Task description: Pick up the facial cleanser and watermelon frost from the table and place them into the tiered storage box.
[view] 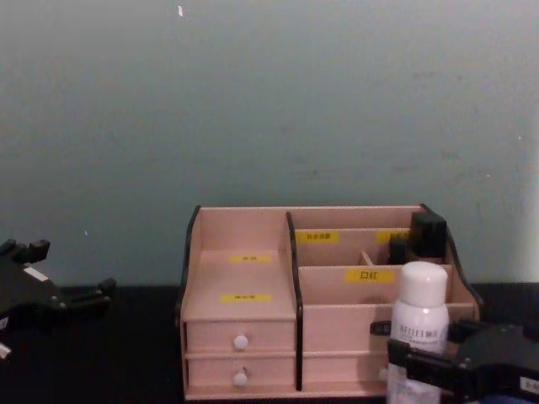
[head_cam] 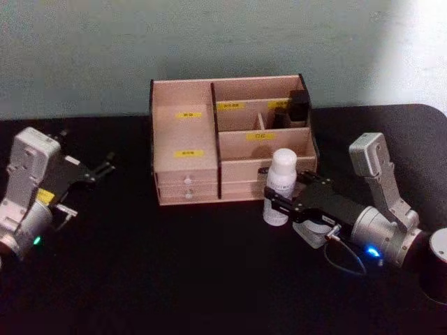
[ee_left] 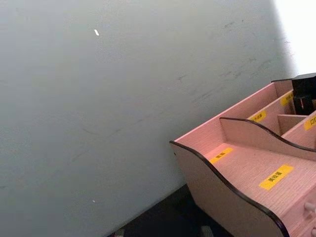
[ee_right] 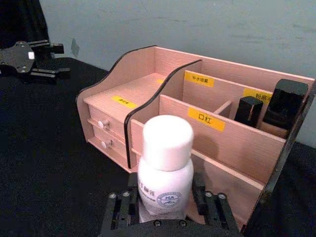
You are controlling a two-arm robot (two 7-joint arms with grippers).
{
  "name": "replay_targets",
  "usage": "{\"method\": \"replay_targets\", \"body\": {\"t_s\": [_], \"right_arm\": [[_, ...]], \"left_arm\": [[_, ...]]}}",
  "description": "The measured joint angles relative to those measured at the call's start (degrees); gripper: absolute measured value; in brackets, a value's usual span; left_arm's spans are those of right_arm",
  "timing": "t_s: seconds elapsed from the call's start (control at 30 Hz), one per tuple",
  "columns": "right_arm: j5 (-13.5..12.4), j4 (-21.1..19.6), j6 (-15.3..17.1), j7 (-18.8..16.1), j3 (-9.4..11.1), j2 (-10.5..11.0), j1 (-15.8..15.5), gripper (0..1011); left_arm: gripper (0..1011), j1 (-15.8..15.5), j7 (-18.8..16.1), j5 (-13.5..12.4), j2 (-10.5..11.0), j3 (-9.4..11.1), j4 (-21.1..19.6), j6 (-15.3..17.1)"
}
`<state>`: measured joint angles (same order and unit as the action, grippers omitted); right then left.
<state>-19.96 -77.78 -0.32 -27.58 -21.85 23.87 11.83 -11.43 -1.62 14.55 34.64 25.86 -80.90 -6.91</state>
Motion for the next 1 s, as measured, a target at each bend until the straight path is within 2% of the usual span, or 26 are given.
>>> {"method": "replay_targets", "body": {"t_s": [0.17, 0.77, 1.0], "right_arm": [[0.0, 0.0, 0.0, 0.0, 0.0, 0.0, 0.0, 600], [0.0, 0.0, 0.0, 0.0, 0.0, 0.0, 0.0, 599], [-1.1, -0.5, -0.1, -0.7, 0.2, 0.2, -0.1, 600]], "left_arm": [[1001, 0.0, 0.0, 0.0, 0.0, 0.0, 0.0, 0.0], [1001, 0.0, 0.0, 0.0, 0.0, 0.0, 0.0, 0.0], [1001, 0.0, 0.0, 0.0, 0.0, 0.0, 0.0, 0.0]]}}
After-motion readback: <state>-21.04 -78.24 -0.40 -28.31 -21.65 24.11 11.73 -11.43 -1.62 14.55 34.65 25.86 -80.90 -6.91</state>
